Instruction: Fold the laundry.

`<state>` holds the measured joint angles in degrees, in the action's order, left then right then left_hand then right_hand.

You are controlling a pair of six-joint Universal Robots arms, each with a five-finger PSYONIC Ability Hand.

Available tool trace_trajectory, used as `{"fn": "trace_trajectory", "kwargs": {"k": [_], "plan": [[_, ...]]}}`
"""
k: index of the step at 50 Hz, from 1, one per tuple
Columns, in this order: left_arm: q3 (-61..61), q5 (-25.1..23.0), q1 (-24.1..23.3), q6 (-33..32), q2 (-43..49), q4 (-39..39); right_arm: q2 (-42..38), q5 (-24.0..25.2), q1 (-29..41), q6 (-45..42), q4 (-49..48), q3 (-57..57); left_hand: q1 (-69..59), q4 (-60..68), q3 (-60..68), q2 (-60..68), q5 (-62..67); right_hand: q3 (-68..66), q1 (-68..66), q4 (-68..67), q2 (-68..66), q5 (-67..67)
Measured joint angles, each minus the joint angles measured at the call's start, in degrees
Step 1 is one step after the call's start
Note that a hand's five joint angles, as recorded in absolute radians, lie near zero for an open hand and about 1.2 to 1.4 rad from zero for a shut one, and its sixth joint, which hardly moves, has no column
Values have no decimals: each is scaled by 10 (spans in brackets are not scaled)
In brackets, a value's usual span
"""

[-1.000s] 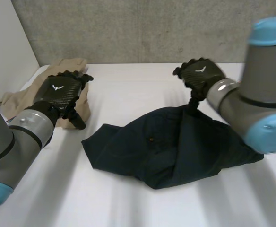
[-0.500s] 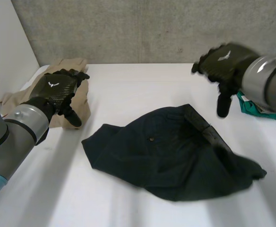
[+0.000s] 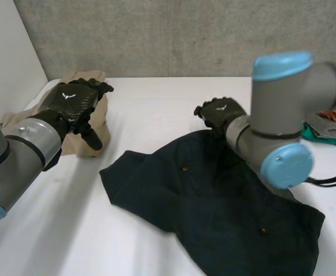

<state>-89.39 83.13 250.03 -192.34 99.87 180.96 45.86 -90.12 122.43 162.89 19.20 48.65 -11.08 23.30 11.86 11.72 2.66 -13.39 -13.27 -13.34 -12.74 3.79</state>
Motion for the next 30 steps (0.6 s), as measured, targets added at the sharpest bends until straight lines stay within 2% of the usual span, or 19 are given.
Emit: {"fn": "trace_trajectory", "kwargs": {"k": [3, 6, 7, 9, 15, 22, 26, 30], "plan": [[9, -3, -3, -1, 13, 0, -33, -6, 3, 7, -27, -14, 0, 0, 0, 0, 0, -73, -62, -71, -75, 65], [23, -7, -5, -2, 31, -2, -51, -10, 6, 4, -42, -26, 0, 0, 0, 0, 1, -254, -269, -254, -275, 252], [30, -9, -6, -2, 40, -3, -54, -11, 6, 0, -44, -30, 0, 0, 0, 0, 1, -371, -389, -370, -397, 364], [43, -13, -6, -3, 56, -6, -50, -11, 7, -7, -43, -33, 0, 0, 0, 0, 1, -496, -501, -491, -512, 483], [85, -23, -8, -4, 102, -18, 2, 2, 7, -28, -22, -19, 0, 0, 0, 0, 1, -539, -514, -550, -543, 518], [168, -58, -14, -6, 192, -61, 155, 83, 8, -68, -4, 60, 0, 0, 0, 0, 1, -544, -514, -551, -543, 518], [212, -96, -20, -5, 242, -100, 242, 136, 8, -79, -8, 111, 0, 0, 0, 0, 1, -544, -514, -551, -543, 518], [247, -135, -28, -4, 283, -144, 296, 170, 3, -76, -16, 141, 0, 0, 0, 0, 1, -544, -514, -551, -543, 518]]}}
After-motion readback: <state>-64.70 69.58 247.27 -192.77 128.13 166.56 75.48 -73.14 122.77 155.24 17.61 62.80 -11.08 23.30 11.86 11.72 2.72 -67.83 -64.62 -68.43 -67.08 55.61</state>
